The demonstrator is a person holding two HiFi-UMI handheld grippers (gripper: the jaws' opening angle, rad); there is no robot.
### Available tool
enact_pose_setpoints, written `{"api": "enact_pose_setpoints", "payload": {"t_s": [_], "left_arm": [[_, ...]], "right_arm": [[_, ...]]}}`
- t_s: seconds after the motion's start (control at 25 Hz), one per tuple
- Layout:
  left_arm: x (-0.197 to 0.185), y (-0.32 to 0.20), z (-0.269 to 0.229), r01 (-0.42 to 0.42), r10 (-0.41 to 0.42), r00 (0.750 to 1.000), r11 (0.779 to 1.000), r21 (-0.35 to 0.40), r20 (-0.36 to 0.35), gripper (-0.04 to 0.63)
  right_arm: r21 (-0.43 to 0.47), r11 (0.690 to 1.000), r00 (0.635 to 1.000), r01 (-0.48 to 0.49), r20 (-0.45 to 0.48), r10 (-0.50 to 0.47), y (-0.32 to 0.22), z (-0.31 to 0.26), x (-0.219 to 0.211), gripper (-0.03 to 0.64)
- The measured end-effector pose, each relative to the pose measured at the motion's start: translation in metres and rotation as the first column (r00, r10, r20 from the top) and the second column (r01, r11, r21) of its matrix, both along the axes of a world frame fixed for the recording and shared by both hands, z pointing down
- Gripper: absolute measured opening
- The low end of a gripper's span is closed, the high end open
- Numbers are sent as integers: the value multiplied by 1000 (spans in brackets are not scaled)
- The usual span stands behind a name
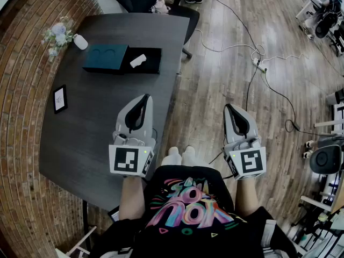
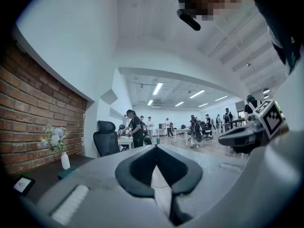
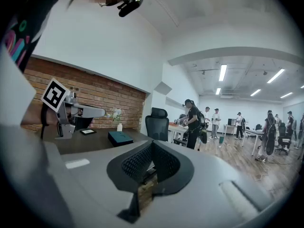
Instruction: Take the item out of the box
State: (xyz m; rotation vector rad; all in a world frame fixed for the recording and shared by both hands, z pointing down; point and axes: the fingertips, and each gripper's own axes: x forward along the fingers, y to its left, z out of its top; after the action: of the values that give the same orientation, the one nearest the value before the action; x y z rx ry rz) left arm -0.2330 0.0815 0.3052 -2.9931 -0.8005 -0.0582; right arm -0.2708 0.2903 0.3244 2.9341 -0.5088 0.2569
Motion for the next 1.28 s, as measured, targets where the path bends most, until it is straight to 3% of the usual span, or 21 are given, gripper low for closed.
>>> {"api": "enact_pose_setpoints", "payload": {"t_s": [0.64, 1.08, 1.28], "left_arm": [[24, -6, 0, 17, -17, 1000, 1000, 2, -12, 0], [65, 0, 0, 19, -19, 1000, 1000, -2, -19, 0], [87, 19, 1, 3, -2, 1000, 999, 51, -20, 0]], "right_arm": [[35, 999, 1000, 21, 1, -21, 8, 12, 12, 2], [53, 998, 999, 15, -33, -13, 22, 12, 47, 2], [87, 996, 999, -4, -40, 8, 38, 16, 64, 2]]}}
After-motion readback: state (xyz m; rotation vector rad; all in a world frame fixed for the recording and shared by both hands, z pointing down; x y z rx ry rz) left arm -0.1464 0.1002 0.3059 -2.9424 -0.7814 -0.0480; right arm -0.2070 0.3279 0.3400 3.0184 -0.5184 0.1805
